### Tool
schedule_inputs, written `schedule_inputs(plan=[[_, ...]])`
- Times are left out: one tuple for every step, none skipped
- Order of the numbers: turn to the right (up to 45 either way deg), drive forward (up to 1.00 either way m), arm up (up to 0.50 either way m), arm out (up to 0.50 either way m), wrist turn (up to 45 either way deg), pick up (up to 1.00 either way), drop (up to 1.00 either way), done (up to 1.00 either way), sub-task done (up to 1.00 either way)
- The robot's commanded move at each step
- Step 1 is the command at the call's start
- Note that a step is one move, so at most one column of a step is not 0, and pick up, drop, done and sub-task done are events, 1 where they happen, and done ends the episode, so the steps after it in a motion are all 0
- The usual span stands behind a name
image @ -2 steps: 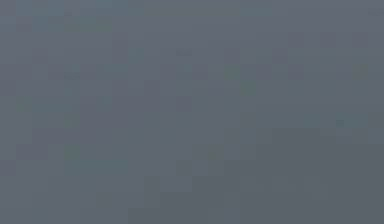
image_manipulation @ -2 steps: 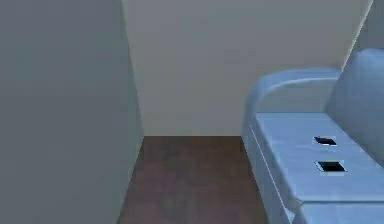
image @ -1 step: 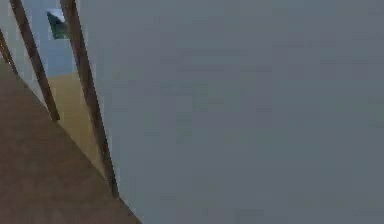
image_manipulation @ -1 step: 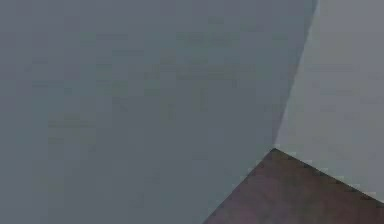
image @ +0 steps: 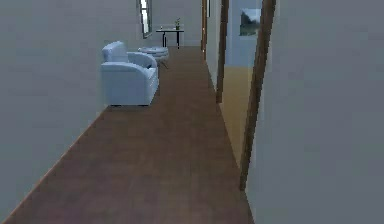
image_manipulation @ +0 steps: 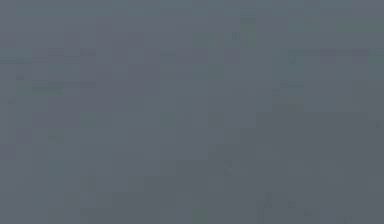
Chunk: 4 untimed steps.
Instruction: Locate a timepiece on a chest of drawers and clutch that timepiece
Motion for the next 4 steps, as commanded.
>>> schedule_inputs(plan=[[0.0,1.0,0.0,0.0,0.0,0.0,0.0,0.0,0.0],[-3.0,0.0,0.0,0.0,0.0,0.0,0.0,0.0,0.0],[0.0,1.0,0.0,0.0,0.0,0.0,0.0,0.0,0.0],[0.0,1.0,0.0,0.0,0.0,0.0,0.0,0.0,0.0]])
